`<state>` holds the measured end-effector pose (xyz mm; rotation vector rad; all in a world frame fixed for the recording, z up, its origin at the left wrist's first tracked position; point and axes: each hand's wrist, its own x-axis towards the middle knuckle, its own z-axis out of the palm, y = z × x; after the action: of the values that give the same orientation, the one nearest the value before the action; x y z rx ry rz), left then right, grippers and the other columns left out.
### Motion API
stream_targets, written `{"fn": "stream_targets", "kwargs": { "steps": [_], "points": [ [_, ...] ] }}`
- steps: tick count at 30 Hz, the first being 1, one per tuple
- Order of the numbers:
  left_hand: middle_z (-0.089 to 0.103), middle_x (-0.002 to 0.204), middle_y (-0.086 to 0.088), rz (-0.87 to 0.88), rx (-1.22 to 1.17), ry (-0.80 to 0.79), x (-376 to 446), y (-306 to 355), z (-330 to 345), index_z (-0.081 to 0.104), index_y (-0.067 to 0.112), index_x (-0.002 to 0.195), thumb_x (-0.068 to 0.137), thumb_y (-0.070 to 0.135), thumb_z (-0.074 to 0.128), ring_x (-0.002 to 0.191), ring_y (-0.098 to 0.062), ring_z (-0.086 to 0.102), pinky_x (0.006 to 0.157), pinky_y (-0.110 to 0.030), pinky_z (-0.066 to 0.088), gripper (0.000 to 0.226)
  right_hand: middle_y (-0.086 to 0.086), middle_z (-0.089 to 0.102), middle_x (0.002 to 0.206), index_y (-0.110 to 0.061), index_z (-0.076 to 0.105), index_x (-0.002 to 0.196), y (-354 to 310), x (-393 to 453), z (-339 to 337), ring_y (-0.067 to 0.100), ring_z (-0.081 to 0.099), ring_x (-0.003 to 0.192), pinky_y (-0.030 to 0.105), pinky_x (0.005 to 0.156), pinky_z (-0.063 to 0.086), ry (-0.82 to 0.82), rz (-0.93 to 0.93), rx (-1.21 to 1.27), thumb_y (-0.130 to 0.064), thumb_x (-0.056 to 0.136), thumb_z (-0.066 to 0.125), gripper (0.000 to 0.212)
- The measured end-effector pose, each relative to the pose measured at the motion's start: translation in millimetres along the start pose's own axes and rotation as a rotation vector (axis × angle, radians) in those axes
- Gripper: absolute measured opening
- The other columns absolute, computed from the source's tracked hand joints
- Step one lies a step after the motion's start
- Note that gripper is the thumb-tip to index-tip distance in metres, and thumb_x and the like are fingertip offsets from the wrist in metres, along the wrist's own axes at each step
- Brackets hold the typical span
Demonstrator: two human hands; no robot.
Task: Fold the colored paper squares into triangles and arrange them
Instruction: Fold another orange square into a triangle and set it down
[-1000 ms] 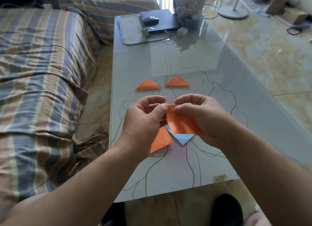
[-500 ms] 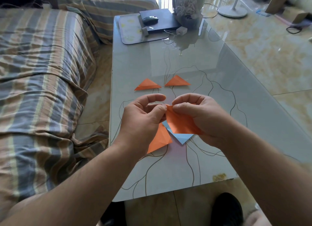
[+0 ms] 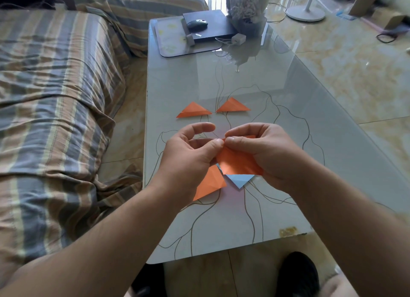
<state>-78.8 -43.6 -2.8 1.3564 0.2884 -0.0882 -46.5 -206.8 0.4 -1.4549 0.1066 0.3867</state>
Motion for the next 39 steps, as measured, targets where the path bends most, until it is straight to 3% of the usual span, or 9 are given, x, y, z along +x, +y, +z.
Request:
{"fn": "stream_targets", "kwargs": {
  "steps": [7,11,14,17,22,27,35,39],
  "points": [
    [0.077,0.089,-0.01,0.01,0.101,-0.014,2.5,-1.3,-4.3,0.07,0.026,0.113,0.091,0.005,0.075,0.096,-0.033,0.076,0.1,-0.056,0.056,0.031,0.02,0.072,0.098,-0.02,0.073,0.114,-0.8,0.2,-0.6,0.03,0.075,0.074,0.035,0.068,0.059,-0.012,0.038,-0.069,-0.008,0.077,0.088,0.042],
    [0.076,0.082,-0.005,-0.001,0.109,-0.024,2.3,-0.1,-4.2,0.07,0.028,0.113,0.091,0.007,0.075,0.089,-0.026,0.075,0.098,-0.053,0.057,0.031,0.015,0.075,0.091,-0.026,0.072,0.115,-1.7,0.2,-1.4,0.028,0.075,0.072,0.035,0.069,0.06,-0.036,0.027,-0.154,-0.005,0.079,0.085,0.044],
    [0.076,0.087,-0.009,0.0,0.116,-0.023,2.0,0.0,-4.0,0.07,0.029,0.113,0.09,0.007,0.076,0.095,-0.032,0.076,0.099,-0.056,0.056,0.032,0.011,0.076,0.083,-0.026,0.072,0.114,-2.1,-1.4,-0.4,0.026,0.074,0.07,0.034,0.067,0.06,-0.043,0.021,-0.192,-0.003,0.079,0.083,0.043],
    [0.077,0.09,-0.012,0.01,0.123,-0.015,2.0,-0.5,-4.4,0.07,0.029,0.114,0.09,0.008,0.077,0.099,-0.036,0.075,0.097,-0.057,0.057,0.033,0.018,0.074,0.095,-0.025,0.073,0.114,-1.6,-0.4,-2.2,0.029,0.075,0.073,0.033,0.064,0.058,-0.037,0.048,-0.126,-0.001,0.077,0.085,0.046],
    [0.079,0.096,-0.01,0.052,0.158,-0.006,1.8,-4.8,-4.3,0.068,0.031,0.114,0.09,0.014,0.079,0.097,-0.031,0.076,0.095,-0.055,0.058,0.032,0.022,0.069,0.11,-0.035,0.071,0.119,2.9,4.4,-3.7,0.031,0.077,0.081,0.037,0.069,0.06,-0.004,0.039,-0.159,-0.02,0.061,0.088,0.062],
    [0.079,0.097,-0.007,0.063,0.194,-0.036,1.2,-4.6,-4.6,0.065,0.033,0.119,0.093,0.017,0.077,0.095,-0.026,0.077,0.094,-0.051,0.06,0.033,0.021,0.072,0.104,-0.03,0.072,0.117,2.9,3.6,-4.1,0.03,0.076,0.079,0.039,0.071,0.061,0.004,0.024,-0.157,-0.009,0.076,0.089,0.049],
    [0.077,0.1,-0.016,0.03,0.146,-0.021,2.4,-2.9,-3.9,0.062,0.024,0.121,0.093,0.012,0.076,0.093,-0.031,0.077,0.093,-0.054,0.06,0.034,0.024,0.074,0.106,-0.027,0.07,0.119,2.7,3.2,-2.1,0.032,0.077,0.08,0.045,0.079,0.064,-0.011,0.019,-0.17,-0.002,0.082,0.082,0.046],
    [0.076,0.101,-0.017,0.031,0.103,0.003,2.9,-1.3,-4.5,0.061,0.023,0.12,0.093,0.01,0.075,0.091,-0.032,0.078,0.091,-0.05,0.061,0.032,0.016,0.072,0.105,-0.026,0.066,0.127,4.7,5.5,-2.7,0.028,0.078,0.084,0.042,0.081,0.064,0.001,0.015,-0.185,-0.003,0.083,0.081,0.051]
  ]
}}
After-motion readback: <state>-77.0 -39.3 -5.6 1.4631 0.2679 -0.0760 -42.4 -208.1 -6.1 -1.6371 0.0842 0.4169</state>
